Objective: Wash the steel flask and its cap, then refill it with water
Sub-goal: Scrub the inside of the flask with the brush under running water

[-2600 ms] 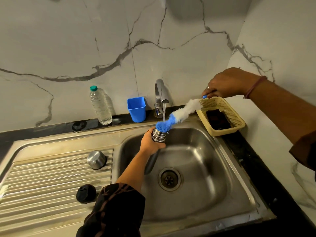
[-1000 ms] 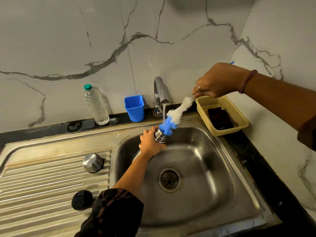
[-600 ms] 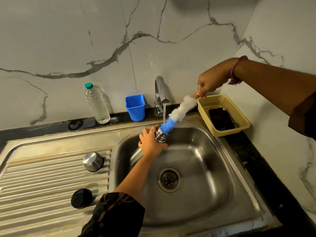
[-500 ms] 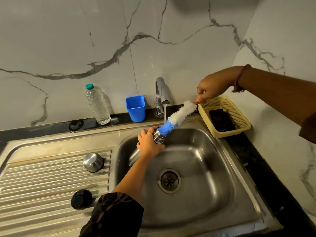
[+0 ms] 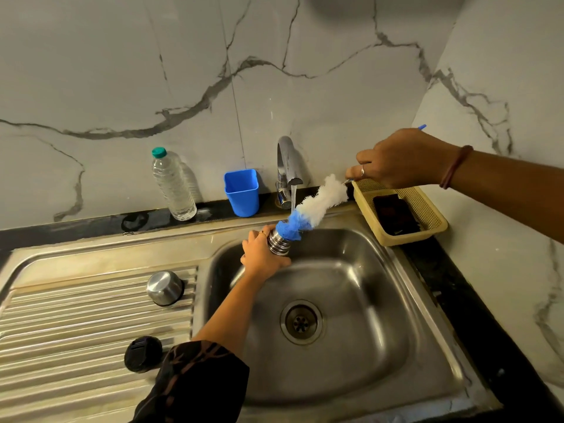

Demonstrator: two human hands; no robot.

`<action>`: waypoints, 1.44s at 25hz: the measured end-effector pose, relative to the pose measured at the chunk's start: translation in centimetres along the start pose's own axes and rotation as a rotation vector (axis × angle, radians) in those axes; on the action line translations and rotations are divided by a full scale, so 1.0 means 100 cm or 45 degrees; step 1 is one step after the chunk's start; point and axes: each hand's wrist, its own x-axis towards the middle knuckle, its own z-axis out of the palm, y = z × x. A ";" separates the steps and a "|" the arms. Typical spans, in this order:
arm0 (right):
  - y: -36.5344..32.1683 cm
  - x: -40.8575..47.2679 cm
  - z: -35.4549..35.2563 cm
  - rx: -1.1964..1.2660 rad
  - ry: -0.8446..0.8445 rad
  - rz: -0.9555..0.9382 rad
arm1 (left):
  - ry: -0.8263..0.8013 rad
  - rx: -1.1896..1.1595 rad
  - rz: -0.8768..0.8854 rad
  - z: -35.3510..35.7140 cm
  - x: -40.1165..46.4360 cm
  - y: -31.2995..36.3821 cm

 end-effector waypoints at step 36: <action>0.000 0.068 -0.019 1.406 -0.791 0.484 | 0.177 0.041 -0.002 0.018 -0.005 0.001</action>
